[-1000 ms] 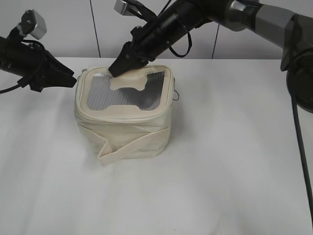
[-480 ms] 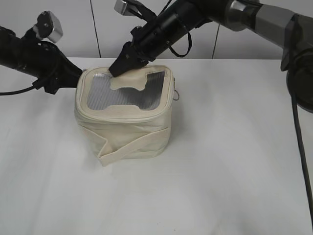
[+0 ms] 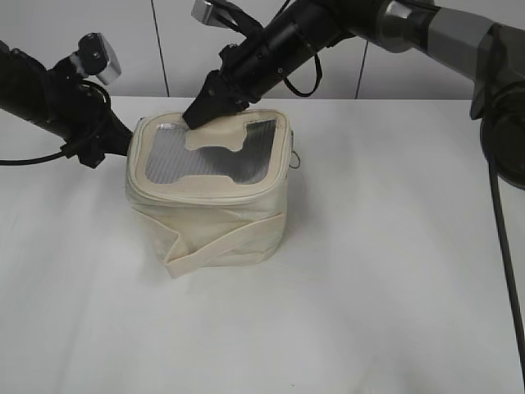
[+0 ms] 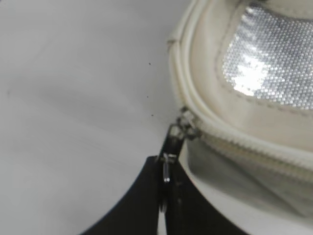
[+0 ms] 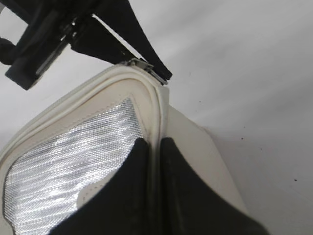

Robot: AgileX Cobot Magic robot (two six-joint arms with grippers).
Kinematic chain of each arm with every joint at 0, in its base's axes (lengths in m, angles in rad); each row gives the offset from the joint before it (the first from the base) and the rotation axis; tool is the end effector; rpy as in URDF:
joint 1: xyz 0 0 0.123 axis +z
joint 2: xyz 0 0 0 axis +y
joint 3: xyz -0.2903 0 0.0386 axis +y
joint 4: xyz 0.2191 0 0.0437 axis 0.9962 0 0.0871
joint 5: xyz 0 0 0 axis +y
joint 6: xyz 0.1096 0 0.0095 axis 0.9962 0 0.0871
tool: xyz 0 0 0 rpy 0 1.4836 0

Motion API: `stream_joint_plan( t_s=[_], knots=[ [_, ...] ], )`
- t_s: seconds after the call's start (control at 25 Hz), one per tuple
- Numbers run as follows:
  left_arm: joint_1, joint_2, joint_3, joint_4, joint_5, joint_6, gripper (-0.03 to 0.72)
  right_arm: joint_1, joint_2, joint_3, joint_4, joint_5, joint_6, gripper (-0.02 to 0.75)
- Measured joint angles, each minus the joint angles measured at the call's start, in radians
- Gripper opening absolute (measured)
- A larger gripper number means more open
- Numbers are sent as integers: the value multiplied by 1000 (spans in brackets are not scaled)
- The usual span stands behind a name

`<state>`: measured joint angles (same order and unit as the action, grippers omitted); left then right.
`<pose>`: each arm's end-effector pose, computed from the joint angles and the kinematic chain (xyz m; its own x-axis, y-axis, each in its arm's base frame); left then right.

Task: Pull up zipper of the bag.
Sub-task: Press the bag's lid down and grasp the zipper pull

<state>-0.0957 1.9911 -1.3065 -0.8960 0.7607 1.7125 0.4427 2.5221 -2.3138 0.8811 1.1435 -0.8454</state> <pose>0.3828 -0.0963 0.1836 -0.2502 0.7256 -0.6410 0.9194 0.3856 0.0777 0.4365 0.2924 0.1888 -0.5106 -0.5342 -0.6737 -0.8598 0.3243 0.3944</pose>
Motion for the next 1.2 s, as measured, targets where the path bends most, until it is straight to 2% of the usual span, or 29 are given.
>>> stream_joint_plan(
  t_s=[0.16, 0.36, 0.64, 0.92, 1.04, 1.2],
  knots=[
    [5, -46, 15, 69, 26, -156, -8, 0, 0, 0, -7, -9, 49, 50],
    [8, -175, 139, 96, -14, -205, -8, 0, 0, 0, -8, -12, 107, 50],
    [7, -380, 374, 19, -129, -236, -8, 3, 0, 0, -3, -13, 147, 50],
    [4, -505, 548, -44, -94, -239, -8, 3, 0, 0, 0, -20, 203, 50],
    [-43, -536, 609, -63, -56, -239, -8, 3, 0, 0, 0, -23, 226, 50],
    [-201, -544, 641, -112, -121, -243, -8, 3, 0, 0, -3, -21, 231, 50]
  ],
)
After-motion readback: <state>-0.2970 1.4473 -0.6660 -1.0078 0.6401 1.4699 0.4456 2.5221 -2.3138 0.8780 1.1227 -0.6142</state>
